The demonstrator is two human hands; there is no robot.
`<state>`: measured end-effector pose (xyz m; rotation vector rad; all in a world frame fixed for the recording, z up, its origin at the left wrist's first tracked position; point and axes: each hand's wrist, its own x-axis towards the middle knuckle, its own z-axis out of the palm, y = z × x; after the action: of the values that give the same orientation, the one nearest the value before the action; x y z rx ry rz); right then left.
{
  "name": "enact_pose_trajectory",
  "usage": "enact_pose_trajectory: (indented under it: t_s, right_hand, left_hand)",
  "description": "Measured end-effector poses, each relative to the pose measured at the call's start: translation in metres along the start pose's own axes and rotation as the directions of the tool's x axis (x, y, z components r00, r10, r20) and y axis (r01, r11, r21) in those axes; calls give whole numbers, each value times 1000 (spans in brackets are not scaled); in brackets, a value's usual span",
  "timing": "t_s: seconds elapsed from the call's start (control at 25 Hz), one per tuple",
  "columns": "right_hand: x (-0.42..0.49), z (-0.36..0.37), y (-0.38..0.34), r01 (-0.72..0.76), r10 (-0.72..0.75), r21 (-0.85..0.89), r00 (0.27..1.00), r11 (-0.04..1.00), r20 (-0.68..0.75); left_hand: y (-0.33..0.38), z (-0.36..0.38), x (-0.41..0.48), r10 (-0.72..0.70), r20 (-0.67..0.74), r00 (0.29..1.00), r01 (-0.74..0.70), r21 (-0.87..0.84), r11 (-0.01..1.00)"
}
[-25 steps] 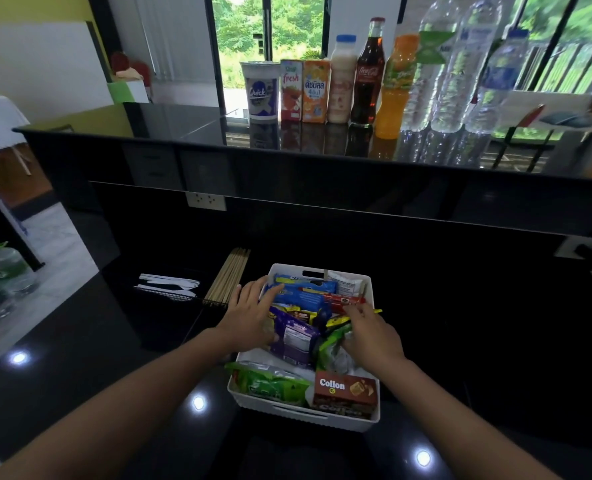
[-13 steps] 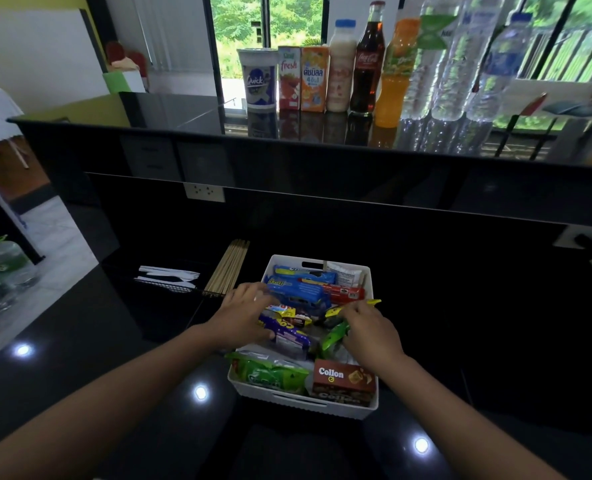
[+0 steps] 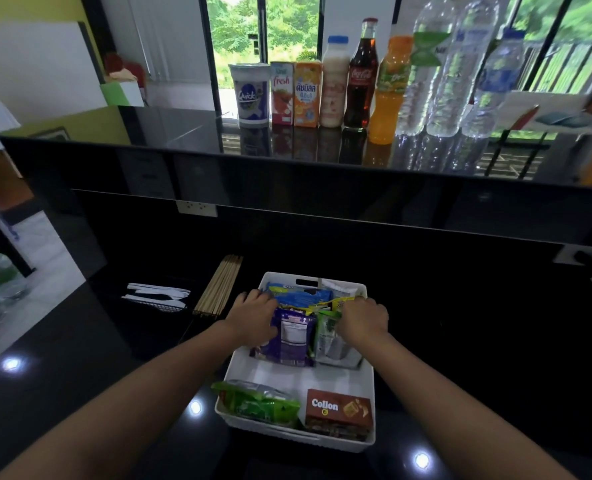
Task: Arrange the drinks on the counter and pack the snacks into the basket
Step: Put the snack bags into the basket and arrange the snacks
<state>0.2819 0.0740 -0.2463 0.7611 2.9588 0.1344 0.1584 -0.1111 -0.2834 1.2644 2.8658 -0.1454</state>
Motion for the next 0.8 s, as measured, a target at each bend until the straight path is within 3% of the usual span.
enact_pose_trajectory:
  t_s: [0.32,0.48,0.56,0.68,0.8]
  right_hand:
    - [9,6,-6,38,-35,-20,987,999,157]
    - [8,6,2,137,-138,37,990,990,24]
    - [7,3,7,176,-178,84,984,981,27]
    - [6,1,8,170,-204,220,969,961,140]
    - [11,-1,8,148,-189,350,978,925,88]
  left_hand:
    - [-4,19,5,-26,75,997,27,-21,999]
    - [-7,18,4,11,-9,1000,-11,-24,1000]
    - [-9,16,5,25,-15,1000,-26,-24,999]
    - [-9,10,6,-1,0,1000,1,-62,998]
    - [-12,7,5,-22,-43,999,17,-124,992]
